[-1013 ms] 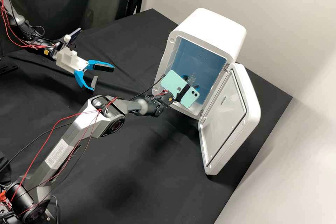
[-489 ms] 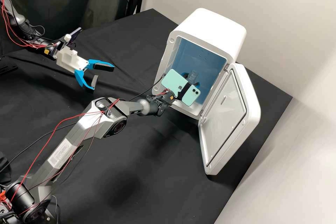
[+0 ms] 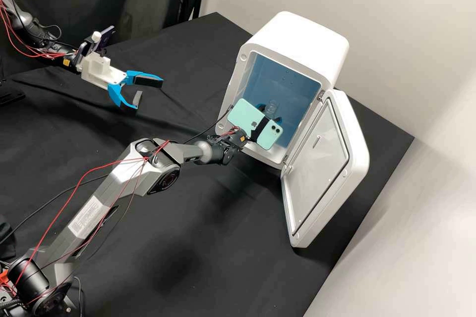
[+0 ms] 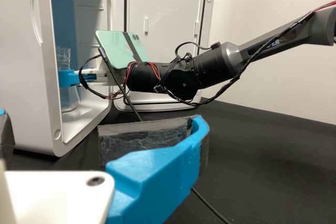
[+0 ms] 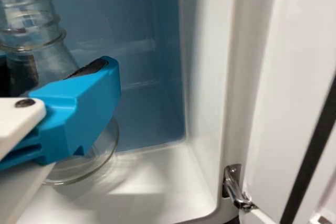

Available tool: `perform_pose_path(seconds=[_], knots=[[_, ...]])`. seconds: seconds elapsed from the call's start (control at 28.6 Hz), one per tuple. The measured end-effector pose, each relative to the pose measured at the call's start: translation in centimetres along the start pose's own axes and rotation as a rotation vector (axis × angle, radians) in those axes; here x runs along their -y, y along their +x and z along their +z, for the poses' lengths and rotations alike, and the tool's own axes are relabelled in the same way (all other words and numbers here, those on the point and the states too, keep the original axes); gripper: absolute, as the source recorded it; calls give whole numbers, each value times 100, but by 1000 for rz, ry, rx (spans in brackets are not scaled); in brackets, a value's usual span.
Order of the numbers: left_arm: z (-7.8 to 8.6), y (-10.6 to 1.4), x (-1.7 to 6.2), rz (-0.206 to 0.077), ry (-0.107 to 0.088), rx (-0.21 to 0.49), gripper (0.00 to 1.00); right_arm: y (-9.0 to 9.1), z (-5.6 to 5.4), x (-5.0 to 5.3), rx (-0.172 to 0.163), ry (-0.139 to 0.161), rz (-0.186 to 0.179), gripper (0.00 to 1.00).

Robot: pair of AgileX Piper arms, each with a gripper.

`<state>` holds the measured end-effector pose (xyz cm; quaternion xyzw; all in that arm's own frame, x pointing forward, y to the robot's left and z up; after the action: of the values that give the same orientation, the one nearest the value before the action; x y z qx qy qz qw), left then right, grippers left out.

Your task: Place the flask in the incubator

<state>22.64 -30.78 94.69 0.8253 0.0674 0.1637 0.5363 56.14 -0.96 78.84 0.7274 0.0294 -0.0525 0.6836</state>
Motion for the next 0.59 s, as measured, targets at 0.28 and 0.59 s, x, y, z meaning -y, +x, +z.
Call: perform_pose_path(seconds=[0.28, 0.59], knots=[[0, 0, 0, 0, 0, 0, 100, 4, -36, 40, -6, -15, -7, 0], [14, 5, 5, -3, 2, 6, 100, 4, -41, 46, -7, -45, -8, 0]])
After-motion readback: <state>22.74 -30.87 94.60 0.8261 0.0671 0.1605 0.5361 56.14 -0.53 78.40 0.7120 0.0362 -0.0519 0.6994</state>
